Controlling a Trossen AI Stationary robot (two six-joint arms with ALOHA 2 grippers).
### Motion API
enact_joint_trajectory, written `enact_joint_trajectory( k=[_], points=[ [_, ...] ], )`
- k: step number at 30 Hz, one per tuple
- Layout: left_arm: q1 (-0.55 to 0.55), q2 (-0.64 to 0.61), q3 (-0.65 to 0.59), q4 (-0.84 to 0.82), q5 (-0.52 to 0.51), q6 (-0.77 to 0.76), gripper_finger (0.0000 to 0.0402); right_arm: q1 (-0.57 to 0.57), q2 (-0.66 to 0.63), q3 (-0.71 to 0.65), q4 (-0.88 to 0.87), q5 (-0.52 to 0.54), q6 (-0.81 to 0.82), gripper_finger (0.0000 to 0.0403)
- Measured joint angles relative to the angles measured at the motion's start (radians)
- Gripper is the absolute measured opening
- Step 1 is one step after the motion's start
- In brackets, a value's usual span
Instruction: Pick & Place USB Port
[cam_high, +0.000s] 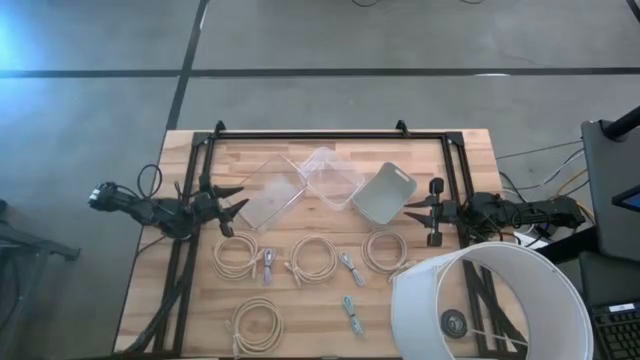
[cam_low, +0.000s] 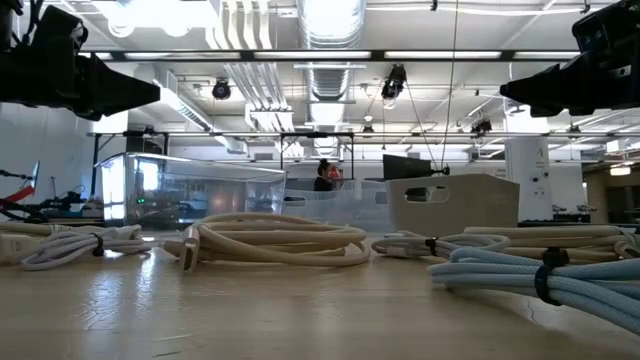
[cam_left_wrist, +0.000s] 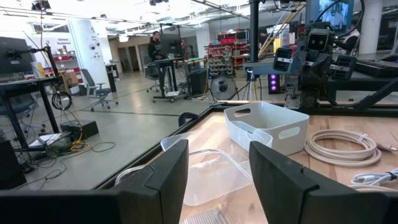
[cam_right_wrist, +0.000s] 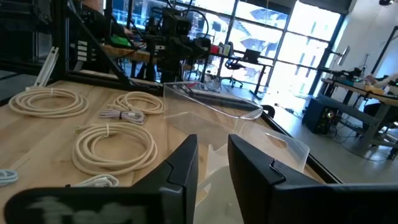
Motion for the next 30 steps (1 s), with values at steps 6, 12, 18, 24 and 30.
enact_joint_trajectory(
  k=[6,12,18,24,30],
  points=[
    [0.000,0.000,0.000,0.000,0.000,0.000,0.0175,0.000,0.000,0.000,0.000,0.000,0.000,0.0081],
    [0.000,0.000,0.000,0.000,0.000,0.000,0.0175,0.000,0.000,0.000,0.000,0.000,0.000,0.0070],
    [0.000,0.000,0.000,0.000,0.000,0.000,0.0175,0.000,0.000,0.000,0.000,0.000,0.000,0.0071],
    [0.000,0.000,0.000,0.000,0.000,0.000,0.0175,0.000,0.000,0.000,0.000,0.000,0.000,0.0081],
    [0.000,0.000,0.000,0.000,0.000,0.000,0.0175,0.000,0.000,0.000,0.000,0.000,0.000,0.0087]
  ],
)
